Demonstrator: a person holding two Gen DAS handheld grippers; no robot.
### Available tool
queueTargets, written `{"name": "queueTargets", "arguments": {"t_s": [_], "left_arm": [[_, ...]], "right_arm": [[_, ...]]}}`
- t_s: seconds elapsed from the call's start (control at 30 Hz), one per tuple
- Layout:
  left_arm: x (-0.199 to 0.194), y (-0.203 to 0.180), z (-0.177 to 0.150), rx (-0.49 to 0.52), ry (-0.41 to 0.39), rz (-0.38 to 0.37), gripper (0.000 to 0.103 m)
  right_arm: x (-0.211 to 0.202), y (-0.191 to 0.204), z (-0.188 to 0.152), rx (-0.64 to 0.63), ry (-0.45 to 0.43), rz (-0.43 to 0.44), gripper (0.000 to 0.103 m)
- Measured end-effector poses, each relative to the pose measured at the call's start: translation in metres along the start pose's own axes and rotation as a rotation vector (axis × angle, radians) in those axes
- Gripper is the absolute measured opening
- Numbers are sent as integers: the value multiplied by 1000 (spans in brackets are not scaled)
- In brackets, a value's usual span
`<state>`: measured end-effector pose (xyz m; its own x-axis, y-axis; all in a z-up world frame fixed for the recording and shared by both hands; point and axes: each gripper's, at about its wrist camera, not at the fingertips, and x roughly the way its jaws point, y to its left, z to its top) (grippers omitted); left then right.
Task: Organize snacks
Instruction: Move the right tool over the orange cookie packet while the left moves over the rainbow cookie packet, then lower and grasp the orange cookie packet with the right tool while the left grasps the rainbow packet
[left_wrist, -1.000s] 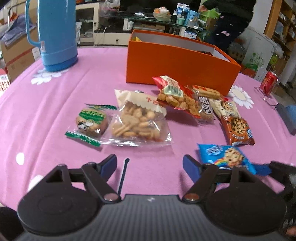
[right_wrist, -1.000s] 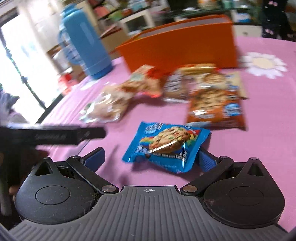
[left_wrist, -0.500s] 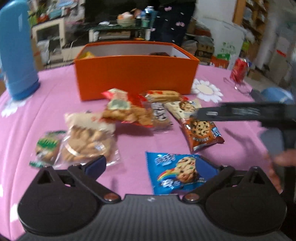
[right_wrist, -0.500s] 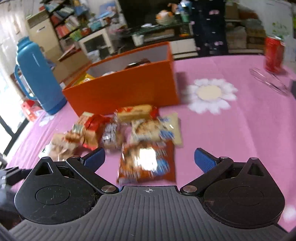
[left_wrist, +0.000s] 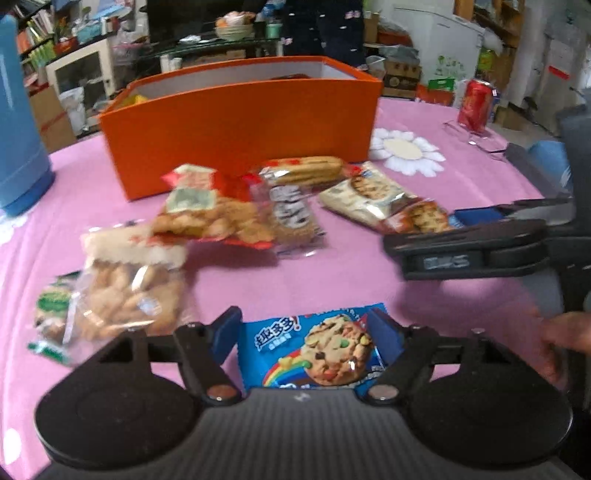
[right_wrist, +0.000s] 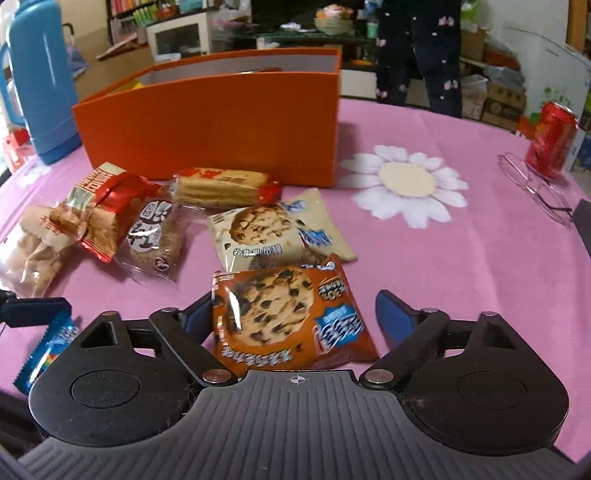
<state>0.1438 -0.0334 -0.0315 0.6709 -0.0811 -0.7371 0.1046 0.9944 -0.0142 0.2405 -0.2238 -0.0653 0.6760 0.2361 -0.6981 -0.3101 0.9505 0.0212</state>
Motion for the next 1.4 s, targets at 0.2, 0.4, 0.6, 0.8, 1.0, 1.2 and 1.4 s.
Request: {"name": "queueTargets", "arguments": {"t_s": [0.2,0.4,0.6,0.8,1.0,1.2,1.4], "left_arm": [[-28,25,-26,-24,20,38,79],[-45,45,-45,-69,32,54,88],[-57,46,-50,-89,6,68,97],[-43,35,-57,-54,43,74,86],[-46,41,-51,-91,26,42,51],[-45,43,-52,-91,36,91,73],[-47,54,-54,-120,26,133,88]], "right_arm": [[-19,-8,-15,-14,4,-1,80],[-34,1,-32,12,-7,21,89],[-34,-12,-25,122,-29,64,96],[-19,5,-22,26,-14,31,94],[-29,1,-25,-7,-44,28,50],[-29,4,-25,-12,-40,60,63],[-25,13,-27,-43,-24,44,86]]}}
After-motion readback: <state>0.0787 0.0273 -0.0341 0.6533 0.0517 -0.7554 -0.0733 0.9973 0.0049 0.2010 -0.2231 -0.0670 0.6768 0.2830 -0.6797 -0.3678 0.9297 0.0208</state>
